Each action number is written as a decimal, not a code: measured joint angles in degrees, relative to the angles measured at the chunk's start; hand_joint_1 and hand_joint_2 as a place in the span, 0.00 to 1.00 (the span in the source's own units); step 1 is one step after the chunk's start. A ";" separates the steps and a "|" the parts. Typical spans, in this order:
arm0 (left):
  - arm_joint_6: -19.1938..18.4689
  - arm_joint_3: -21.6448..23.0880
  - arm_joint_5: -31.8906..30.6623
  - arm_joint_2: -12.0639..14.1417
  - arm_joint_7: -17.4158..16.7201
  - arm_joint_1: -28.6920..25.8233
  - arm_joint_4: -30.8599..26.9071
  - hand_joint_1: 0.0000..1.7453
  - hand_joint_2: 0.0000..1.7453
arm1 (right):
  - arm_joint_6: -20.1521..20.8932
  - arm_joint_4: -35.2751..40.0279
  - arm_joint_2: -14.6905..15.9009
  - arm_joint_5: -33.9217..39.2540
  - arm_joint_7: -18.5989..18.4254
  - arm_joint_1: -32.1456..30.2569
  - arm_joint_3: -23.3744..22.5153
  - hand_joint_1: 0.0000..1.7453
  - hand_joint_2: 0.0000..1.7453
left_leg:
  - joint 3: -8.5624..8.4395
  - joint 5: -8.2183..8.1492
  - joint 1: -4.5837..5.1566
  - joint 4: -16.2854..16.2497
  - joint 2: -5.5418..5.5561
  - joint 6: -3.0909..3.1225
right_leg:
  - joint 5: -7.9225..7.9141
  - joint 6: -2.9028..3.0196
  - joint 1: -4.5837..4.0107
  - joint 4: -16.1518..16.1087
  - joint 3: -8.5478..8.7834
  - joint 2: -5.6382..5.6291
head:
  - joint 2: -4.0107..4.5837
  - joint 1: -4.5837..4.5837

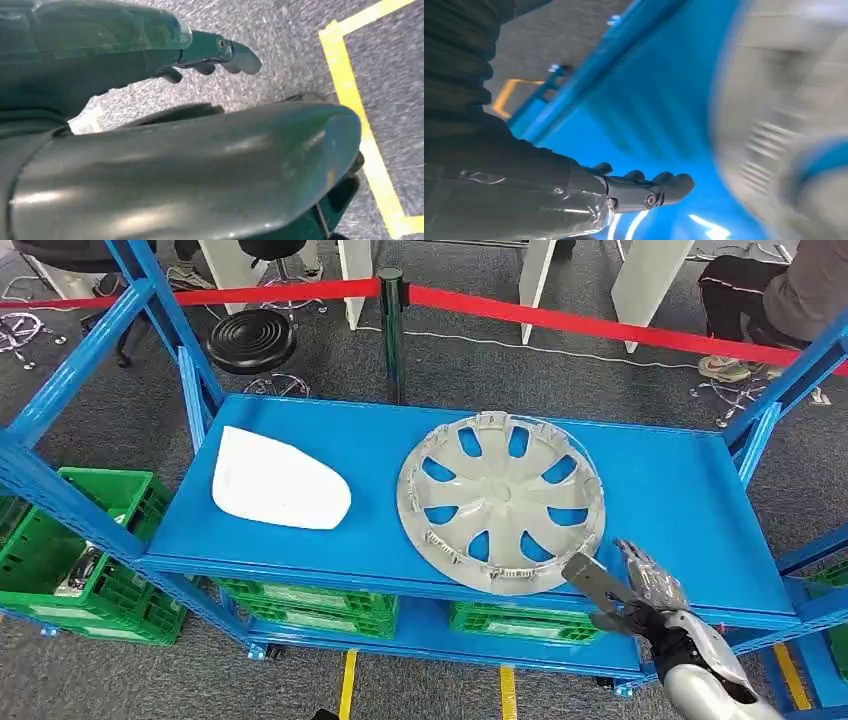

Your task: Take the parts from the cabinet and place them on the table.

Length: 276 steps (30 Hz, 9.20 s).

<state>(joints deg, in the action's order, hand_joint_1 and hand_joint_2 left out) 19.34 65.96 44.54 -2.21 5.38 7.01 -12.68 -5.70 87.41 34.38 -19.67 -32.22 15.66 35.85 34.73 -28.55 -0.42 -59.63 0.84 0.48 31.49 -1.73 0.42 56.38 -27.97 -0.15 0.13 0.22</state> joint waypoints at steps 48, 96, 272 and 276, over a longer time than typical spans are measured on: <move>-1.62 1.73 -2.91 -0.79 -2.14 0.24 0.00 0.00 0.00 | 13.27 -5.07 -0.16 -8.96 -0.65 21.65 5.88 0.00 1.00 | -0.36 -0.04 0.01 0.10 -1.97 0.06 | -0.20 -0.07 -0.04 0.04 0.04 -1.00 | 0.00 0.00; -0.64 2.80 2.99 -0.26 -0.22 0.07 0.11 0.00 0.00 | 6.12 -3.11 3.27 -11.59 7.94 9.39 12.31 1.00 1.00 | -1.01 0.02 -0.04 0.15 1.04 0.14 | 0.09 -0.37 0.02 -0.57 1.24 0.72 | 0.00 0.00; -3.21 -10.49 17.16 -1.49 25.38 -0.36 0.55 0.00 1.00 | -33.55 45.83 -14.91 33.70 44.83 -18.84 -21.51 0.98 1.00 | 6.08 -8.72 0.38 -13.32 -0.78 -1.51 | -3.42 2.61 -0.05 -1.85 -1.65 0.85 | 0.00 -0.26; -3.08 -10.49 16.83 -1.51 25.49 -0.33 0.55 0.00 1.00 | -33.62 45.86 -14.87 33.53 44.59 -18.74 -21.51 0.98 1.00 | -0.45 -2.30 -0.43 -9.09 -0.84 -2.22 | -4.85 1.75 0.26 0.53 -5.99 0.98 | 0.00 -0.26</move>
<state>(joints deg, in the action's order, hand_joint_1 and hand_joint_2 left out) 16.26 55.47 61.37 -3.71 30.86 6.68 -12.13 -39.32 133.26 19.52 13.86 12.37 -3.08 14.34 34.27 -30.85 -0.85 -68.72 0.00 -1.74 26.64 0.02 0.68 56.91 -33.96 0.83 0.13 -0.04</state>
